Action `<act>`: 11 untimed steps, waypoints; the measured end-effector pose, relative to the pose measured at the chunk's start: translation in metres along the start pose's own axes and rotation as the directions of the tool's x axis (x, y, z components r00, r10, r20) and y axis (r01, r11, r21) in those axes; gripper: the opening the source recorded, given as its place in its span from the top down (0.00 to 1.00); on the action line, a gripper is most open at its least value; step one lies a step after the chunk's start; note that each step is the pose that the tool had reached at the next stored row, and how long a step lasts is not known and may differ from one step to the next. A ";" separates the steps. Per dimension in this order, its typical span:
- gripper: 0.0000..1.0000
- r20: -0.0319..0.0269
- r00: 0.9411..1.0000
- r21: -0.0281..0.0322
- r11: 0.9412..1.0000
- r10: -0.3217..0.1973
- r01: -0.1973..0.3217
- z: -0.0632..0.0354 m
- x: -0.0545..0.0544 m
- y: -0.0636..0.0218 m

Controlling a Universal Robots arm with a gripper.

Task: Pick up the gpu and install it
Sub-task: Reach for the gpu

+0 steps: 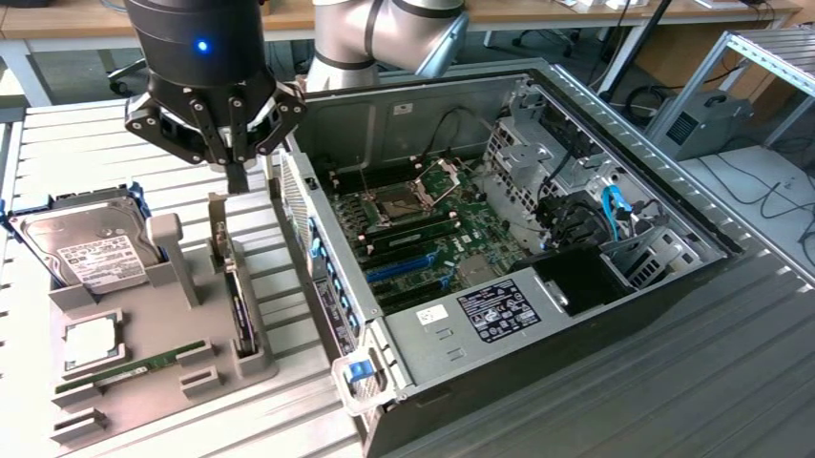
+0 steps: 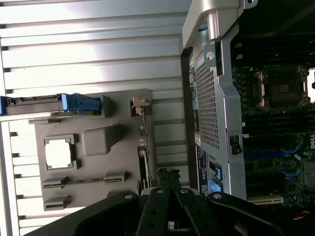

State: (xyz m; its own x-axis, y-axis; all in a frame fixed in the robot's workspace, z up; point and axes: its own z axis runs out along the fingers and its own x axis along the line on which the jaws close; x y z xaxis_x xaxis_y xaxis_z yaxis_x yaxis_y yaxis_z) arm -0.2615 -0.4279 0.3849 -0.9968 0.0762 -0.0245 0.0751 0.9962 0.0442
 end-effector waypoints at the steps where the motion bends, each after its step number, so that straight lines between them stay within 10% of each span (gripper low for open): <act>1: 0.89 0.000 1.000 0.000 1.000 0.000 0.000 0.0000 0.000 -0.0004; 11: 0.89 0.000 1.000 0.000 1.000 0.000 0.000 -0.0001 0.000 -0.0041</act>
State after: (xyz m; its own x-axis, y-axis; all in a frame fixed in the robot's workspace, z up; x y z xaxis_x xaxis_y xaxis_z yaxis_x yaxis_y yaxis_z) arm -0.2615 -0.4320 0.3848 -0.9968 0.0762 -0.0245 0.0751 0.9962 0.0442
